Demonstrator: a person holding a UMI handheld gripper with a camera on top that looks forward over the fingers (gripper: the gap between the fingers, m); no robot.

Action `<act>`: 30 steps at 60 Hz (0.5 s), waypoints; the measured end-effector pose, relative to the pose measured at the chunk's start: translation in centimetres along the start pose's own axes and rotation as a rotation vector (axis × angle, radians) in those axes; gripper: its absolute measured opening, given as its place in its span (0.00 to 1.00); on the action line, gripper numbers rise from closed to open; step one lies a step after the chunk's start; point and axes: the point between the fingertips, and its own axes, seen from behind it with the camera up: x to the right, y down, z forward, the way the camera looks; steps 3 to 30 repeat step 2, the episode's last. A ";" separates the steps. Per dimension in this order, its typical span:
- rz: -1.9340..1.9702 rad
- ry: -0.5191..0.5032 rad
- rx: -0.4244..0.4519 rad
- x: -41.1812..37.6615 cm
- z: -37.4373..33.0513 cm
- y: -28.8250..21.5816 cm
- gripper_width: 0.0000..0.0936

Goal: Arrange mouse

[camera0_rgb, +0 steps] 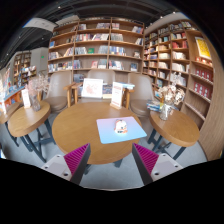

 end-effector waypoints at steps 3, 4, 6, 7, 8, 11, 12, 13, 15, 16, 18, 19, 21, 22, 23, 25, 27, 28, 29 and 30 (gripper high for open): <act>-0.001 -0.004 0.003 -0.2 -0.2 0.0 0.92; -0.001 -0.004 0.003 -0.2 -0.2 0.0 0.92; -0.001 -0.004 0.003 -0.2 -0.2 0.0 0.92; -0.001 -0.004 0.003 -0.2 -0.2 0.0 0.92; -0.001 -0.004 0.003 -0.2 -0.2 0.0 0.92; -0.001 -0.004 0.003 -0.2 -0.2 0.0 0.92; -0.001 -0.004 0.003 -0.2 -0.2 0.0 0.92; -0.001 -0.004 0.003 -0.2 -0.2 0.0 0.92; -0.001 -0.004 0.003 -0.2 -0.2 0.0 0.92; -0.001 -0.004 0.003 -0.2 -0.2 0.0 0.92; -0.001 -0.004 0.003 -0.2 -0.2 0.0 0.92; -0.001 -0.004 0.003 -0.2 -0.2 0.0 0.92; -0.001 -0.004 0.003 -0.2 -0.2 0.0 0.92; -0.001 -0.004 0.003 -0.2 -0.2 0.0 0.92; -0.001 -0.004 0.003 -0.2 -0.2 0.0 0.92; -0.001 -0.004 0.003 -0.2 -0.2 0.0 0.92; -0.001 -0.004 0.003 -0.2 -0.2 0.0 0.92; -0.001 -0.004 0.003 -0.2 -0.2 0.0 0.92; -0.001 -0.004 0.003 -0.2 -0.2 0.0 0.92; -0.001 -0.004 0.003 -0.2 -0.2 0.0 0.92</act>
